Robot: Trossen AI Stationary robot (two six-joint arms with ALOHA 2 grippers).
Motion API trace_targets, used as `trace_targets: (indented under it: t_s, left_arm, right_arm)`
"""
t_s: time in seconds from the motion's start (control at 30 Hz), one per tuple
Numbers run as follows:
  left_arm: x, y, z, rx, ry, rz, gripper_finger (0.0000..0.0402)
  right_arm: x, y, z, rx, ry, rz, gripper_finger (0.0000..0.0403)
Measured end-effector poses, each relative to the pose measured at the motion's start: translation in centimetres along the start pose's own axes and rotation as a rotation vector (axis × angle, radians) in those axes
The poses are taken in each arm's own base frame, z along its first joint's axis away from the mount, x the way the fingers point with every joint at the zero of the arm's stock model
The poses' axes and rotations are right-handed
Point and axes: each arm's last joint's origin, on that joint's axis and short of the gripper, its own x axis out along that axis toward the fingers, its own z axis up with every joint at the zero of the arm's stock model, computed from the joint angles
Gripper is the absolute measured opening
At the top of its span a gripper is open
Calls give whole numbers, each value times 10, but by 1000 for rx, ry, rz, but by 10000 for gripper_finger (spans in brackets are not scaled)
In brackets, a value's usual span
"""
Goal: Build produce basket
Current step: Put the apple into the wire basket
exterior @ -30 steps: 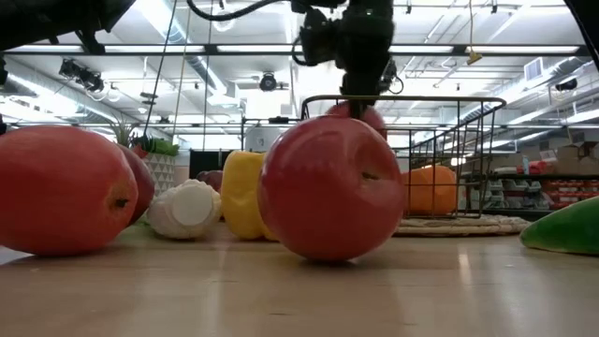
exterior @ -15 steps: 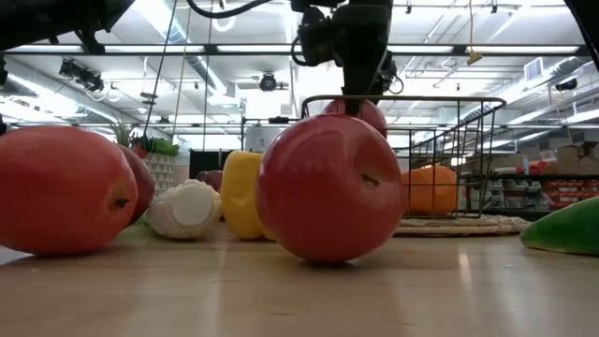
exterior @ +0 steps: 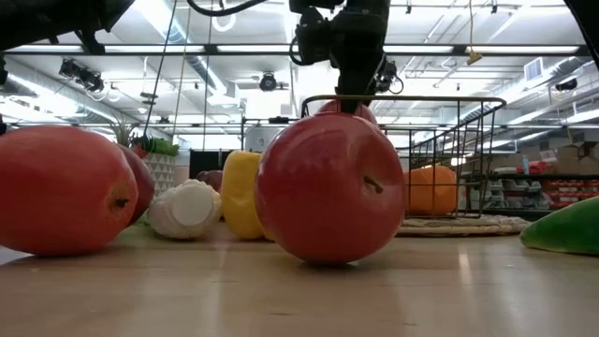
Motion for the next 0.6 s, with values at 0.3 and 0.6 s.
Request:
trace_targets:
  t_s: [0.3, 0.6]
  left_arm:
    - [0, 0, -1, 6, 9, -3, 40]
    - [3, -6, -11, 192, 153, -55, 37]
  right_arm:
    - [3, -1, -2, -76, 10, -44, 400]
    - [-10, -2, -5, -108, 54, -55, 400]
